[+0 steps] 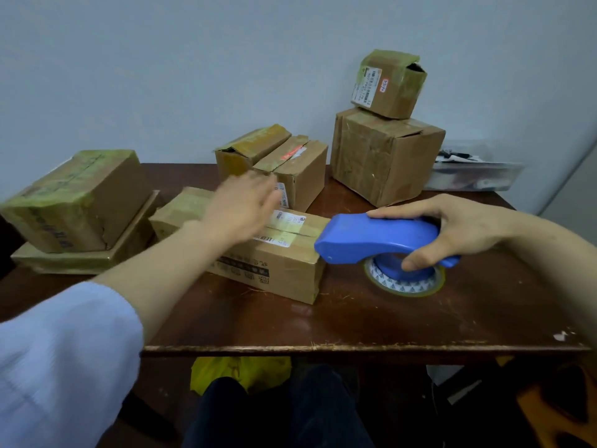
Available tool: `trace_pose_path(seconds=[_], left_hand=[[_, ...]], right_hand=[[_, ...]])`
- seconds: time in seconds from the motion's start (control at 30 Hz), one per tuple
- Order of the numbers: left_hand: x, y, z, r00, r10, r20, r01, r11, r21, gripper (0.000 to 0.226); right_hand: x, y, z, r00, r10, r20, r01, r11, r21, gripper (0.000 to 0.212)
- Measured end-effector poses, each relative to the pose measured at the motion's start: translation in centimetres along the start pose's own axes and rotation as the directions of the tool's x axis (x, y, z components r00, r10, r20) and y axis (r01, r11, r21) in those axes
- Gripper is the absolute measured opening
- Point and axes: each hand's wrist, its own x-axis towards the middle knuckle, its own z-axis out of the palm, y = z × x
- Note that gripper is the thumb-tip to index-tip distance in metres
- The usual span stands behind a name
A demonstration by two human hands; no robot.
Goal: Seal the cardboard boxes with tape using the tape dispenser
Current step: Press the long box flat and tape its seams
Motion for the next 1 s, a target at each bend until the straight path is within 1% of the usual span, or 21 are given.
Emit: trace_pose_path(seconds=[0.03, 0.07, 0.1, 0.17, 0.33, 0.43, 0.5, 0.53, 0.57, 0.63, 0.77, 0.93, 1.0], left_hand=[[0.1, 2.4, 0.4, 0.993, 0.084, 0.087, -0.077, 0.993, -0.085, 0.052], [0.1, 4.4, 0.9, 0.974, 0.139, 0.179, -0.115, 0.983, -0.14, 0.052], [0.1, 5.5, 1.4, 0.956, 0.166, 0.24, -0.126, 0.977, -0.171, 0.053], [0.2, 6.0, 2.2, 0.945, 0.157, 0.288, -0.103, 0.976, -0.192, 0.052], [0.0, 5.8, 2.2, 0.95, 0.145, 0.277, -0.1, 0.98, -0.17, 0.05], [-0.1, 5.9, 2.1, 0.946, 0.147, 0.288, -0.099, 0.98, -0.172, 0.051], [0.0, 5.8, 2.1, 0.946, 0.145, 0.291, -0.096, 0.98, -0.176, 0.051], [0.0, 5.7, 2.1, 0.946, 0.142, 0.291, -0.095, 0.98, -0.173, 0.051], [0.1, 5.8, 2.1, 0.946, 0.143, 0.292, -0.097, 0.981, -0.166, 0.051], [0.2, 5.9, 2.1, 0.945, 0.149, 0.292, -0.106, 0.982, -0.158, 0.052], [0.0, 5.9, 2.1, 0.949, 0.14, 0.282, -0.101, 0.984, -0.147, 0.058], [0.0, 6.2, 2.2, 0.953, 0.133, 0.272, -0.097, 0.985, -0.142, 0.063], [0.2, 6.3, 2.4, 0.957, 0.131, 0.26, -0.095, 0.985, -0.146, 0.061]], right_hand=[[0.0, 0.1, 0.1, 1.0, -0.003, -0.003, 0.003, 1.0, 0.005, 0.073], [0.0, 0.2, 0.2, 1.0, 0.0, -0.007, 0.0, 1.0, 0.012, 0.072], [-0.1, 0.2, 0.4, 1.0, 0.006, -0.011, -0.006, 1.0, 0.022, 0.072], [-0.6, 0.4, 0.8, 1.0, 0.013, -0.011, -0.013, 0.999, 0.045, 0.074], [-2.3, 1.0, 1.1, 0.997, 0.028, -0.072, -0.019, 0.992, 0.122, 0.079], [-3.9, 1.7, 0.9, 0.998, 0.053, -0.027, -0.051, 0.997, 0.059, 0.086], [-5.5, 2.2, 0.6, 0.995, 0.102, 0.0, -0.101, 0.994, 0.041, 0.092], [-6.2, 2.3, 0.4, 0.992, 0.123, 0.005, -0.123, 0.992, 0.041, 0.091], [-6.7, 2.3, 0.3, 0.99, 0.14, 0.008, -0.14, 0.99, 0.029, 0.09], [-6.5, 1.5, 0.3, 0.984, 0.178, 0.026, -0.177, 0.983, -0.052, 0.086], [-2.3, -2.5, 0.4, 0.962, 0.259, 0.087, -0.231, 0.941, -0.249, 0.063], [2.6, -7.4, 0.8, 0.959, 0.275, 0.066, -0.224, 0.881, -0.416, 0.053], [3.7, -8.9, 0.8, 0.96, 0.269, 0.071, -0.211, 0.87, -0.446, 0.047]])
